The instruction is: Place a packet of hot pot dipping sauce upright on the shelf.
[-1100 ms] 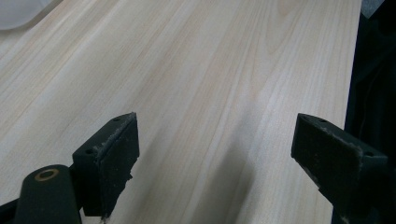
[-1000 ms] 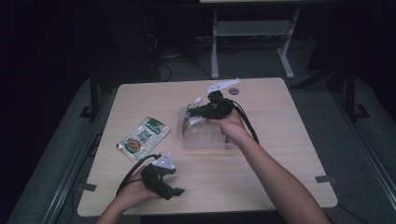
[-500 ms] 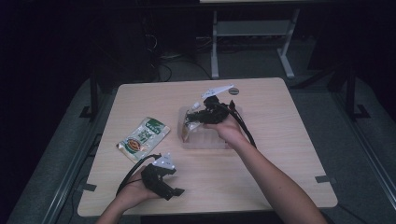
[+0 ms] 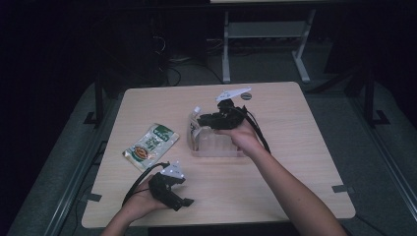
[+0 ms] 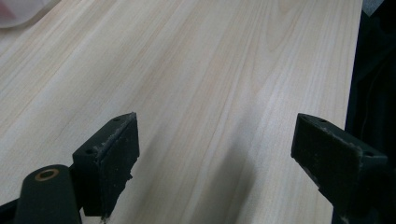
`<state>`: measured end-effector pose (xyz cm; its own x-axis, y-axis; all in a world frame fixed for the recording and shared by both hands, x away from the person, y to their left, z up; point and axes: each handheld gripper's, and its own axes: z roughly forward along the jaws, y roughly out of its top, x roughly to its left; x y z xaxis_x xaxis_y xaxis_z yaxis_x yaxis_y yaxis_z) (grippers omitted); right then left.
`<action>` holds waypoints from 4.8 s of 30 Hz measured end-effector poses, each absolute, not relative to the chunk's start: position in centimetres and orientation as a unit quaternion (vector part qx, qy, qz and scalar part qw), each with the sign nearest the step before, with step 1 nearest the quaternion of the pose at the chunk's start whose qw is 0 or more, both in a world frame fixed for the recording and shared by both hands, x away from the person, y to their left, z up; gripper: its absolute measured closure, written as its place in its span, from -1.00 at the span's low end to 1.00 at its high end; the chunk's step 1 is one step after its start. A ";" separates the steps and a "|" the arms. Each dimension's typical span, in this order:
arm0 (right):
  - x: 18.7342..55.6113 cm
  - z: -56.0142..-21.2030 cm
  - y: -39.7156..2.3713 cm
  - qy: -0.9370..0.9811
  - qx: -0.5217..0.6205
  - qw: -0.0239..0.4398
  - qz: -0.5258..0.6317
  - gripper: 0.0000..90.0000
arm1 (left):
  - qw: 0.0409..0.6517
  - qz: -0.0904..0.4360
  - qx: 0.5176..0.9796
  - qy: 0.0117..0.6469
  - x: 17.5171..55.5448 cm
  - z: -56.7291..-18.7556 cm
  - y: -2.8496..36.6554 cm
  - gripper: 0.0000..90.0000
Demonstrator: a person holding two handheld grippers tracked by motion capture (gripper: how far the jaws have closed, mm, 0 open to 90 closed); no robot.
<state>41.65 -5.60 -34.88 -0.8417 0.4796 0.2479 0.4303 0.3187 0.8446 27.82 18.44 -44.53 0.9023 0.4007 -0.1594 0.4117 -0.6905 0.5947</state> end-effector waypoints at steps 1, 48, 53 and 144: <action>41.5 -34.7 -5.8 0.811 0.280 0.026 0.513 0.43 | 0.326 -0.009 0.919 0.221 27.8 -44.5 18.4 -0.67; 27.7 -43.6 -17.1 0.869 0.280 0.006 0.407 -0.40 | 0.324 0.054 0.899 0.290 30.5 -43.4 22.1 -0.64; 28.0 -43.8 -16.5 0.871 0.274 0.005 0.408 -0.42 | 0.317 0.083 0.895 0.302 31.4 -43.1 23.3 -0.58; 29.7 -44.7 -17.0 0.882 0.268 -0.002 0.387 -0.43 | 0.272 0.154 0.826 0.470 40.6 -42.0 32.2 1.00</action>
<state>29.66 -16.97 -44.71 -0.8560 0.4719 0.2109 0.4750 0.5571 0.6811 40.64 32.18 -41.96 0.5116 0.8592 -0.0018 0.6921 -0.4108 0.5934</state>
